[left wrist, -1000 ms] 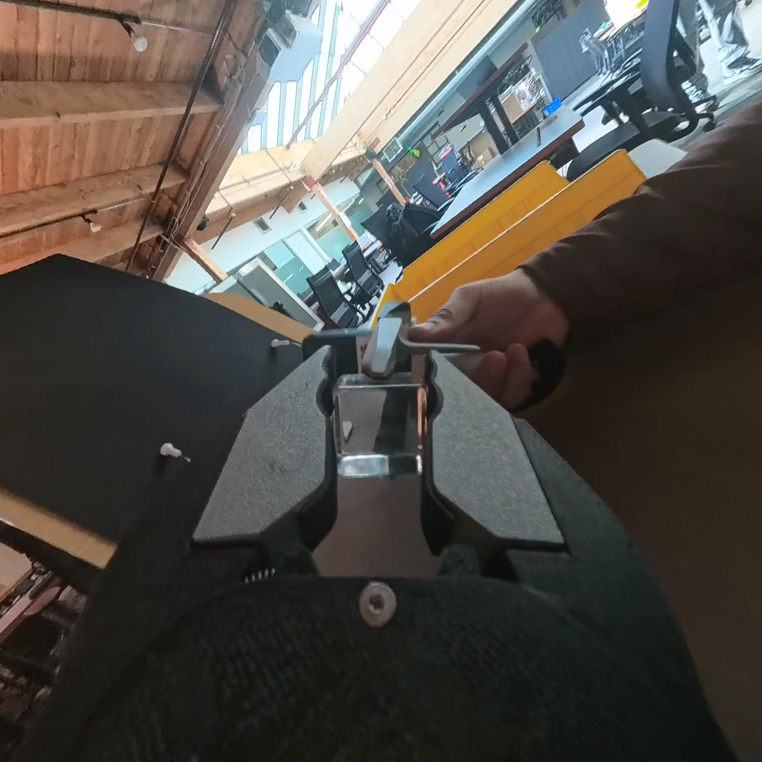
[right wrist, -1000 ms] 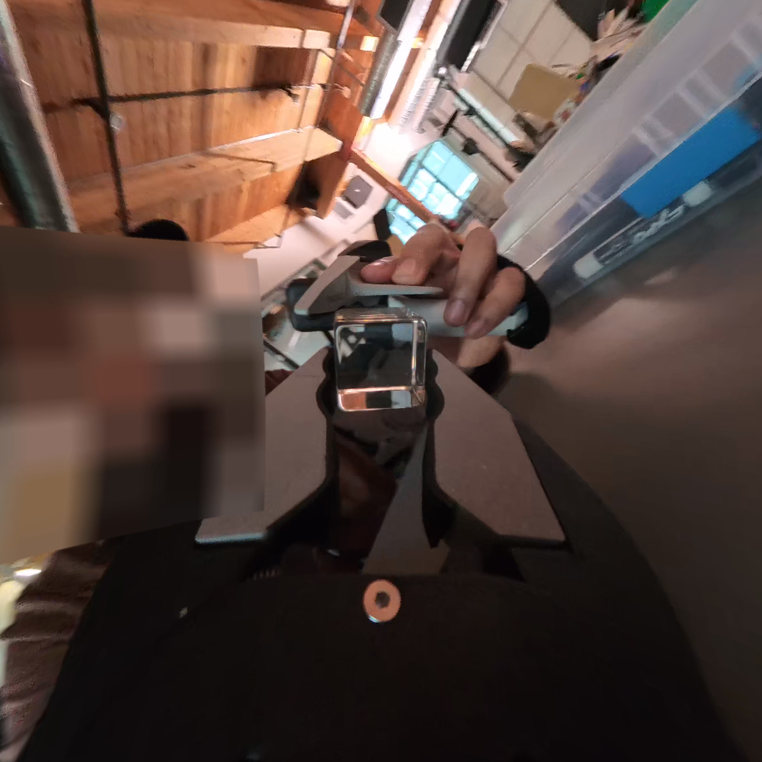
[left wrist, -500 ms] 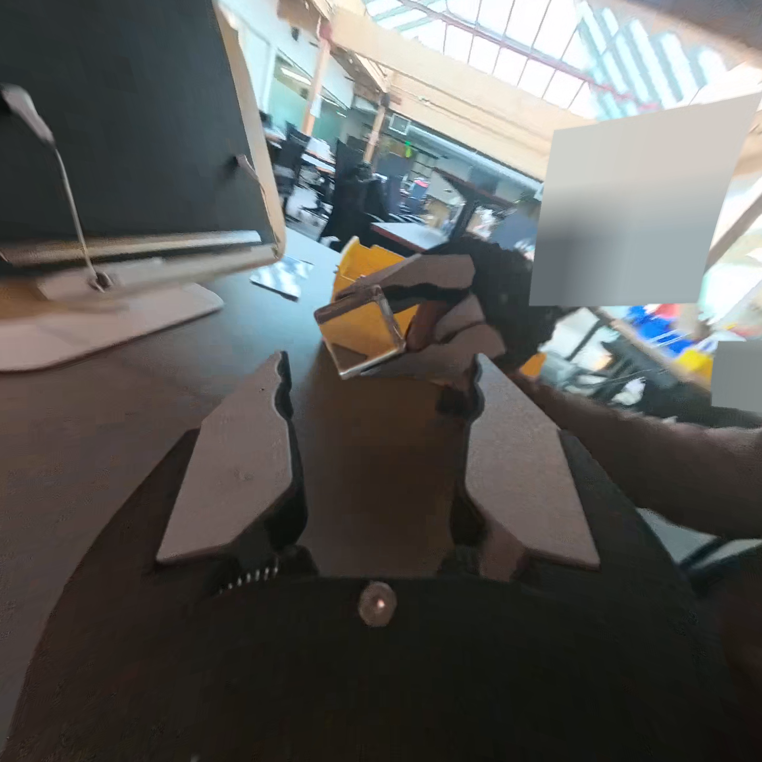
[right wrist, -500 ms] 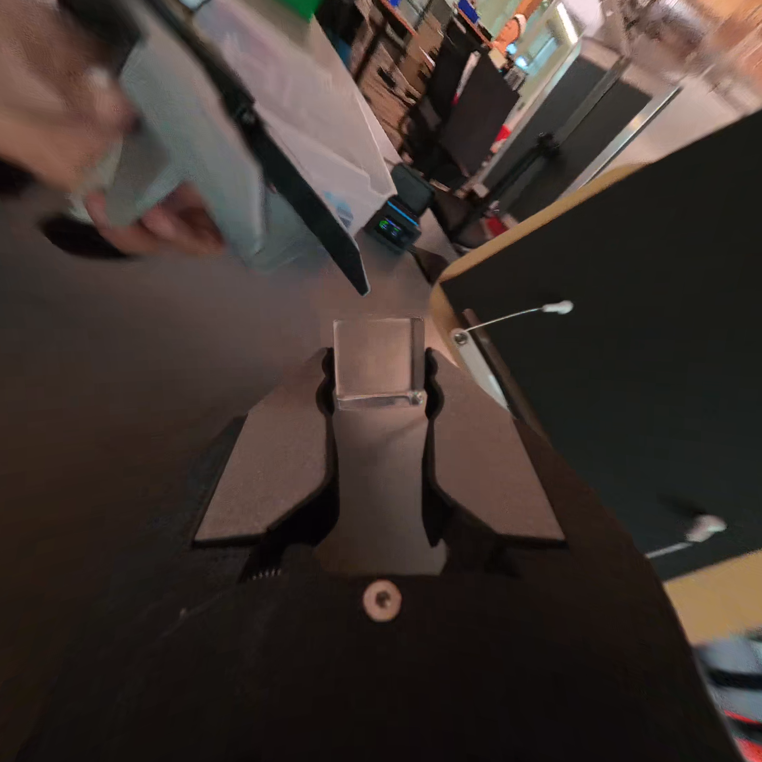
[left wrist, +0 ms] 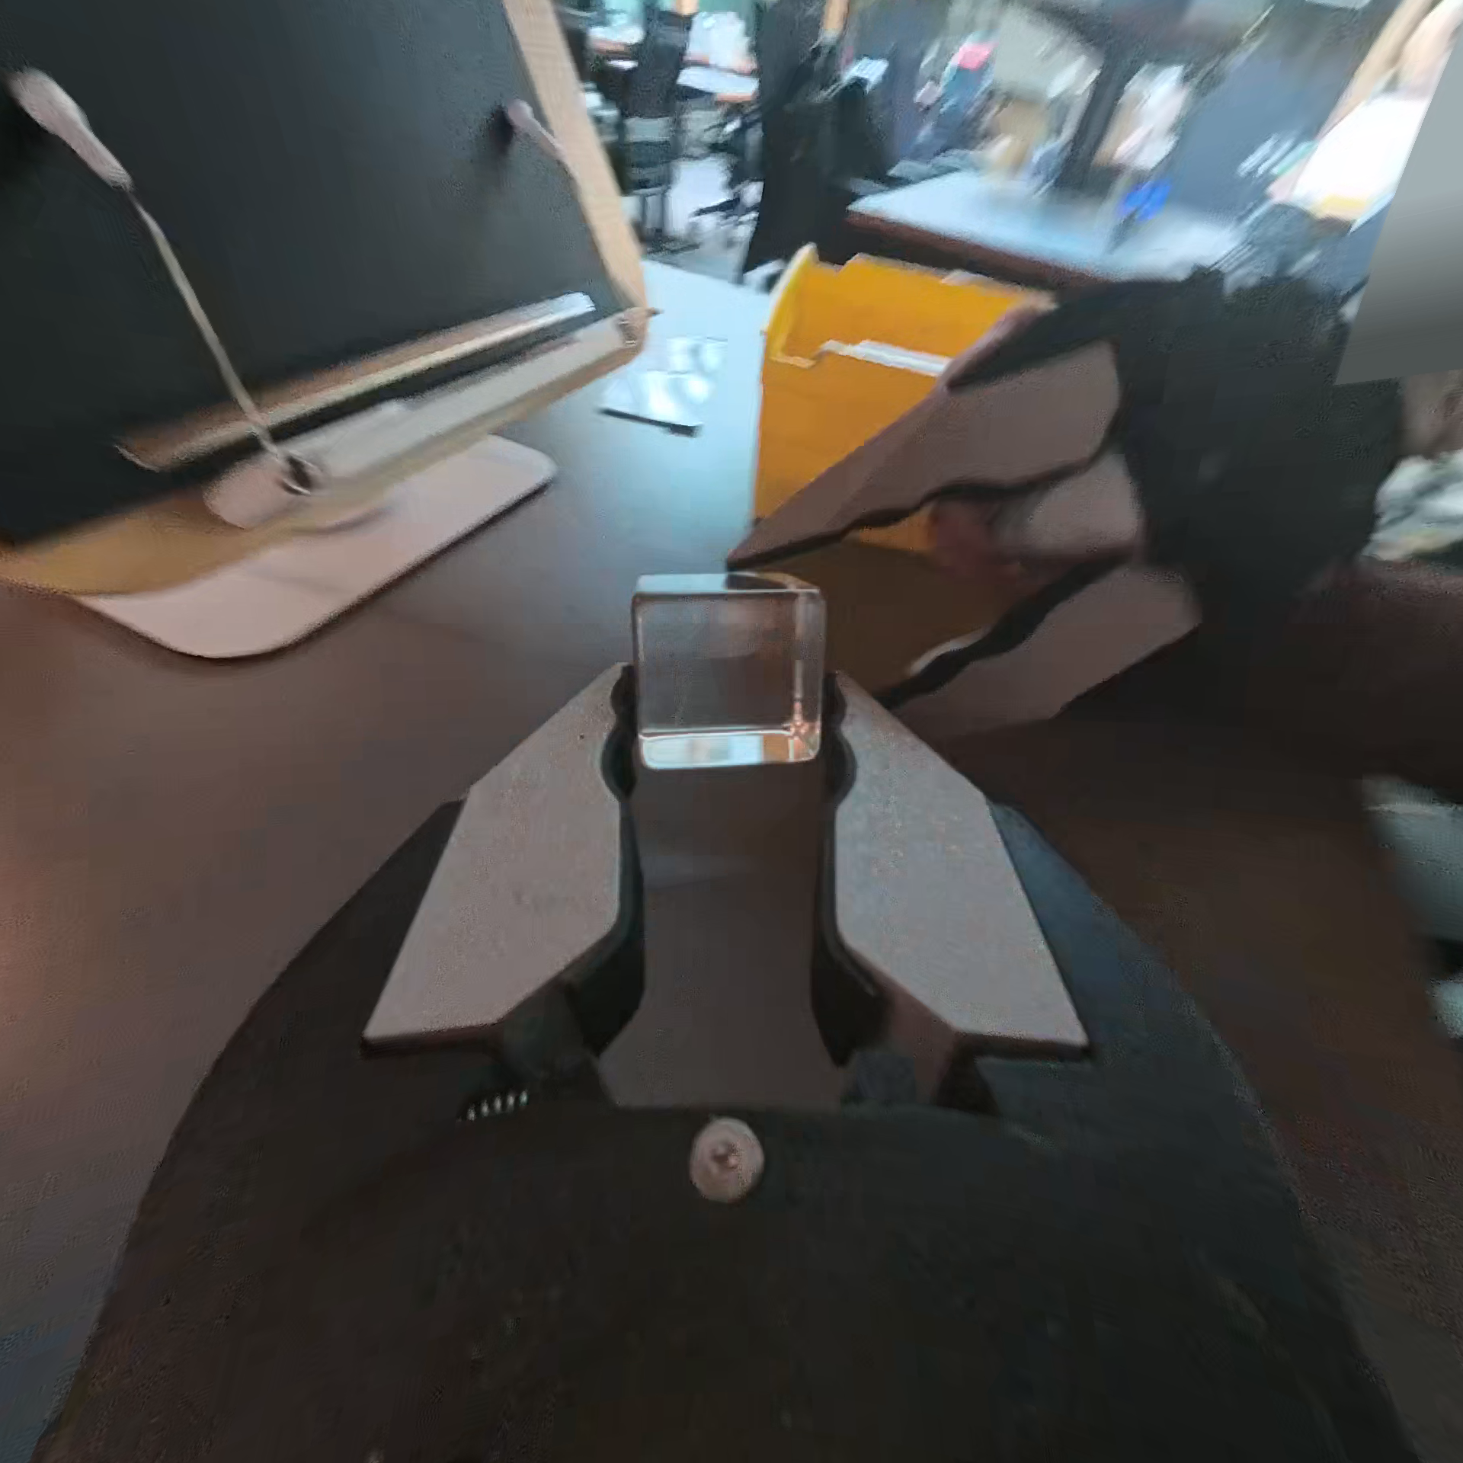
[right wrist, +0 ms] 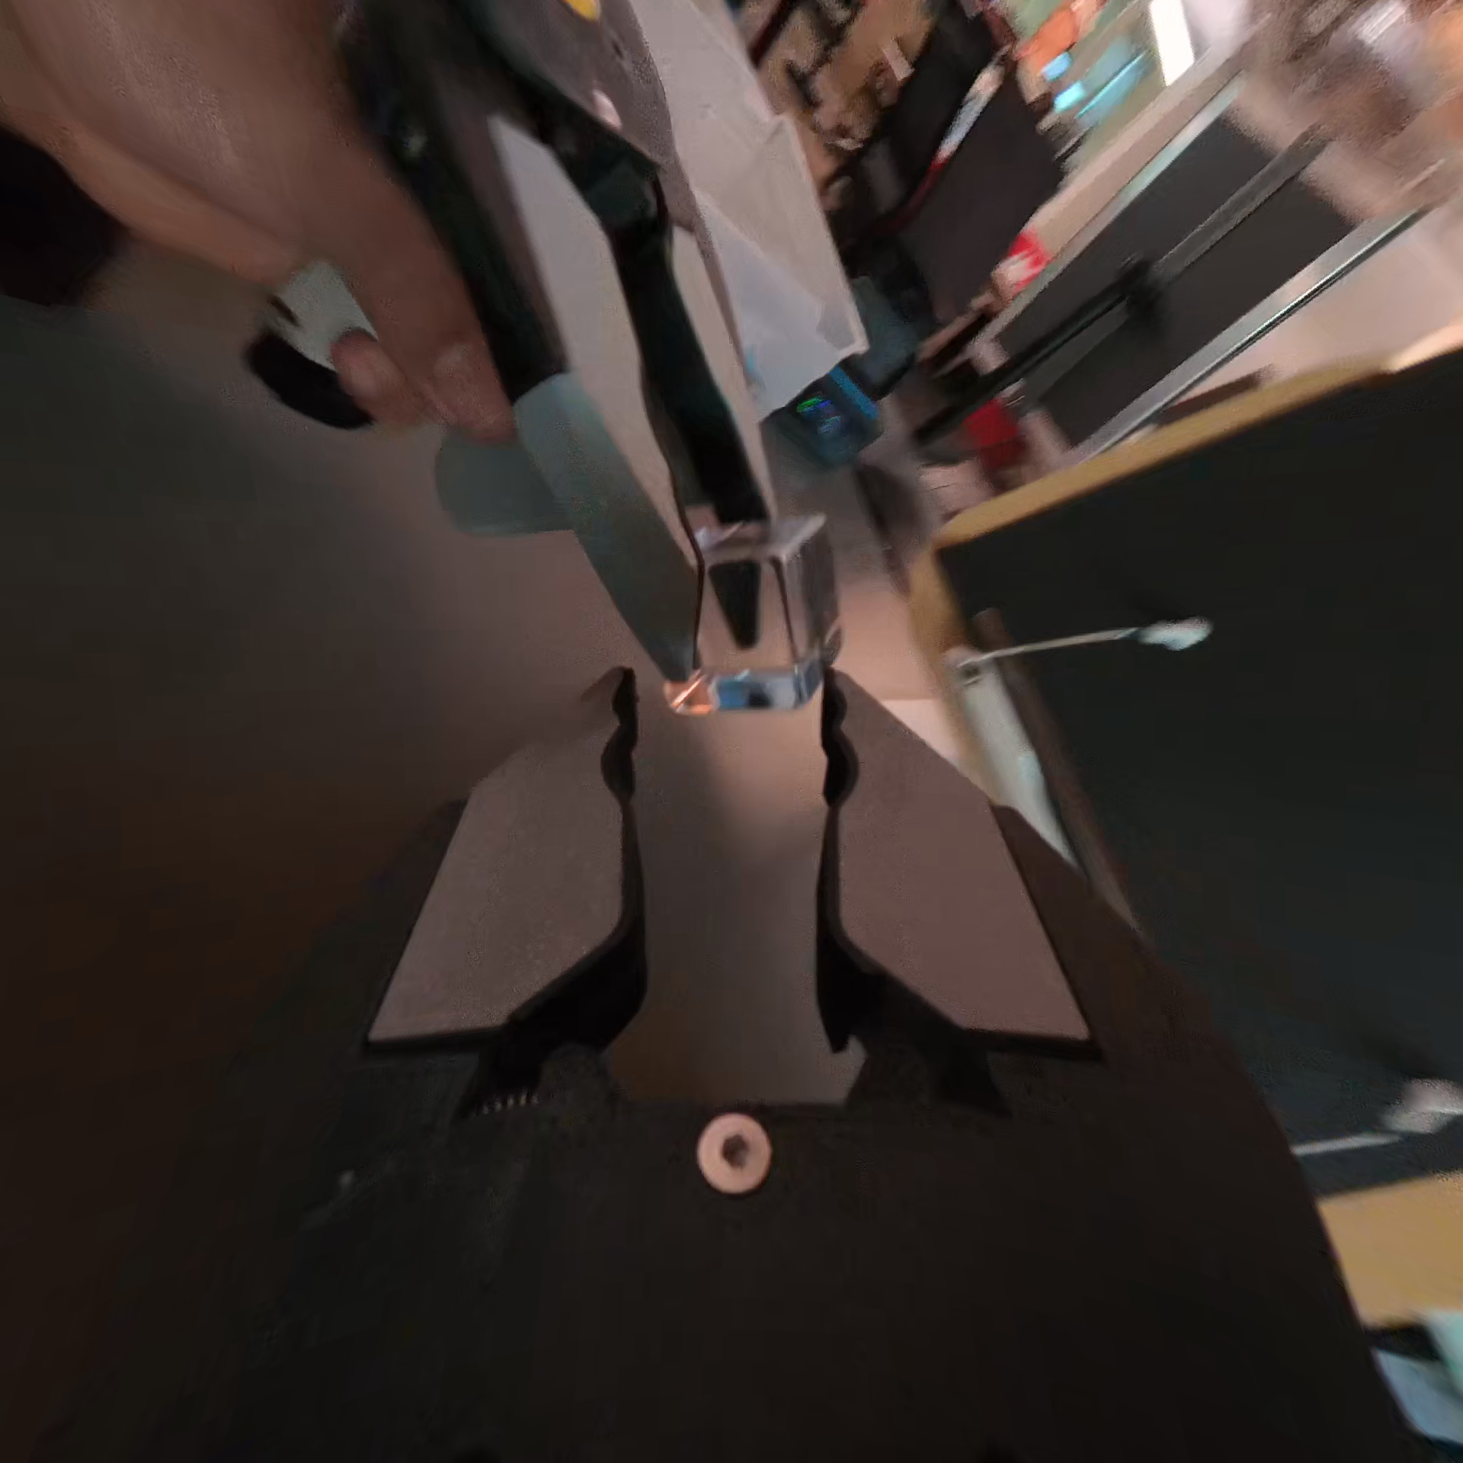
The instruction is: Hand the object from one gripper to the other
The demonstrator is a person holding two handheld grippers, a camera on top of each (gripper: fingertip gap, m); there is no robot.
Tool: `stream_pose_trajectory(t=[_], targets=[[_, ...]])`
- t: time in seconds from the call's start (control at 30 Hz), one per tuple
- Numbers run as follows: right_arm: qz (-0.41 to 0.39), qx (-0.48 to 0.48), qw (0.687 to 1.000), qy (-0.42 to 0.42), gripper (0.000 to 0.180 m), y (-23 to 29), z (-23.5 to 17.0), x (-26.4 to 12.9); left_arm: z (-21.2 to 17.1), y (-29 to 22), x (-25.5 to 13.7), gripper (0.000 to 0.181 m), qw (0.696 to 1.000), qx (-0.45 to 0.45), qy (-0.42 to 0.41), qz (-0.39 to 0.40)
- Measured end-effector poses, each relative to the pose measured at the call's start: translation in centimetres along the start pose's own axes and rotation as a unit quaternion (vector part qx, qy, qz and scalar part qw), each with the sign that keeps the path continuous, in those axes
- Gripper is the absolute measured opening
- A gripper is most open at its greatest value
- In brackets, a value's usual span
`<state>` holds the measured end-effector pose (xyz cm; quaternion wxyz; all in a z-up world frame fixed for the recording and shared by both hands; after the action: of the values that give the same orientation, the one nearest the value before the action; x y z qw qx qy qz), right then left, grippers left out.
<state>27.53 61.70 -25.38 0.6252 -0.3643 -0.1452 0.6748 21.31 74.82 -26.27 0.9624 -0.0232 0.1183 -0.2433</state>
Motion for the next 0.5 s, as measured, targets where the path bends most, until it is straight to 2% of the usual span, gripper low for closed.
stream_pose_trajectory(t=[0.1, 0.23, 0.3, 0.37, 0.5], targets=[[0.068, 0.174, 0.982, -0.023, 0.062, -2.1, -1.6, -0.8, 0.3, -0.4, -0.2, 0.042, 0.986, 0.146, 0.008, 0.075], [0.173, 0.392, 0.895, -0.120, 0.082, -3.8, -2.3, -1.0, 0.3, -1.7, 0.3, 0.042, 0.952, 0.280, 0.021, 0.125], [0.188, 0.453, 0.860, -0.140, 0.077, -3.9, -2.5, -0.6, 0.3, -2.5, 0.6, 0.042, 0.939, 0.317, 0.021, 0.129], [0.214, 0.480, 0.841, -0.127, 0.077, -3.3, -2.8, 0.3, 0.2, -3.2, 0.9, 0.042, 0.929, 0.346, 0.021, 0.131], [0.226, 0.469, 0.849, -0.094, 0.043, -2.3, -2.9, 1.5, -0.3, -3.9, 1.6, 0.043, 0.917, 0.373, 0.037, 0.135]])
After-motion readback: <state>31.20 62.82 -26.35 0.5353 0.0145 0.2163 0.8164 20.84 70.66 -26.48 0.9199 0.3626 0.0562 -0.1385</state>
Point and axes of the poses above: each gripper's, where its closed fingertips meet, x out along the fingers, z out of its top, y = z × x across the jaws, the point moved 9 cm from there along -x, back along the fingers, and after that the axes turned 3 degrees about -y, right-handed, at the moved point
